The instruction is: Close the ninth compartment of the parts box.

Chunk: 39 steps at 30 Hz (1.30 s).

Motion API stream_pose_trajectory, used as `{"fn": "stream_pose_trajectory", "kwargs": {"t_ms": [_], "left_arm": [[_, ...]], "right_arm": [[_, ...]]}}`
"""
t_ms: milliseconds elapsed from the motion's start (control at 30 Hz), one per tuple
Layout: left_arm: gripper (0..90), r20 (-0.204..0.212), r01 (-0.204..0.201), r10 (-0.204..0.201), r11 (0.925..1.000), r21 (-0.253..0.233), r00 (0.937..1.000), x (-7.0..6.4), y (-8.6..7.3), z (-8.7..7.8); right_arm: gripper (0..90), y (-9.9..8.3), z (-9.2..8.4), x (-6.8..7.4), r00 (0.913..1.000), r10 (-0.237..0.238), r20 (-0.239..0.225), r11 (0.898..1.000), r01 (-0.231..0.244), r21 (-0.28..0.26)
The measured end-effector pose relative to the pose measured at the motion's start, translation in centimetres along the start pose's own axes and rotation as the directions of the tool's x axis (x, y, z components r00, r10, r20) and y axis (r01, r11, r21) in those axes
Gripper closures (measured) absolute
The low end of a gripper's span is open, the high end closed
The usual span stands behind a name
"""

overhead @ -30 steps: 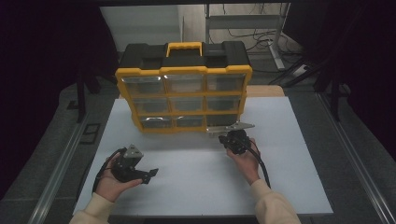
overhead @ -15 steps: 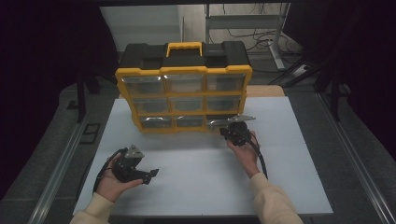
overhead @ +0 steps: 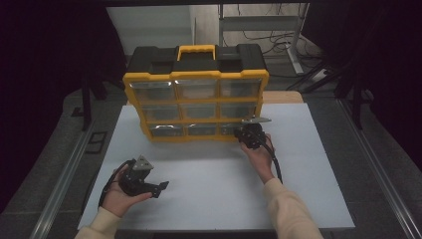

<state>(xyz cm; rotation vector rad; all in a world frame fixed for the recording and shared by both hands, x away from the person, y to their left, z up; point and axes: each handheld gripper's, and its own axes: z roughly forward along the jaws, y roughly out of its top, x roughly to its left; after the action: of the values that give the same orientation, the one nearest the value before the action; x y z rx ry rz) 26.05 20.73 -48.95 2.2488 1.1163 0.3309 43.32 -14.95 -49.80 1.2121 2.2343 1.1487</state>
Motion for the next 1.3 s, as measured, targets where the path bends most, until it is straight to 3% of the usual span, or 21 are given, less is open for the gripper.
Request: {"fn": "stream_pose_trajectory", "kwargs": {"t_ms": [367,633,867,933,1033,1100,1167,1300], "left_arm": [[15.9,0.002,-0.001,0.001,1.0,0.003,1.0,0.1,0.0,0.1],[15.9,0.004,0.002,-0.002,1.0,-0.004,1.0,0.2,-0.1,0.0],[15.9,0.001,-0.003,0.003,1.0,-0.005,1.0,0.2,0.0,0.0],[15.9,0.002,-0.009,0.009,1.0,-0.001,1.0,0.2,0.0,0.0],[15.6,-0.002,-0.007,0.007,1.0,0.001,1.0,0.2,0.0,0.1],[15.5,-0.007,0.0,0.0,1.0,-0.006,1.0,0.2,-0.1,0.0],[15.4,-0.011,0.004,-0.004,0.9999,-0.011,0.9999,0.3,-0.1,0.0],[15.0,-0.016,0.009,-0.009,0.9999,-0.015,0.9998,0.4,-0.2,0.0]], "right_arm": [[90.0,-0.1,-0.4,0.2,0.9999,0.005,-0.011,1.0,-0.005,-0.002],[90.0,-1.1,-3.5,1.3,0.9973,-0.046,-0.058,0.999,0.045,-0.003],[89.4,-2.4,-6.2,1.5,0.9892,-0.083,-0.121,0.997,0.083,-0.005],[80.6,-2.9,-7.0,1.5,0.9849,-0.094,-0.145,0.996,0.094,-0.002],[46.4,-3.6,-8.2,1.3,0.9803,-0.079,-0.181,0.997,0.082,0.007],[31.7,-4.2,-9.0,1.0,0.9796,-0.07,-0.189,0.997,0.074,0.018],[23.9,-4.8,-9.8,0.7,0.9787,-0.065,-0.195,0.997,0.073,0.032],[16.8,-6.0,-11.9,-0.3,0.9826,-0.054,-0.177,0.998,0.06,0.028]]}}
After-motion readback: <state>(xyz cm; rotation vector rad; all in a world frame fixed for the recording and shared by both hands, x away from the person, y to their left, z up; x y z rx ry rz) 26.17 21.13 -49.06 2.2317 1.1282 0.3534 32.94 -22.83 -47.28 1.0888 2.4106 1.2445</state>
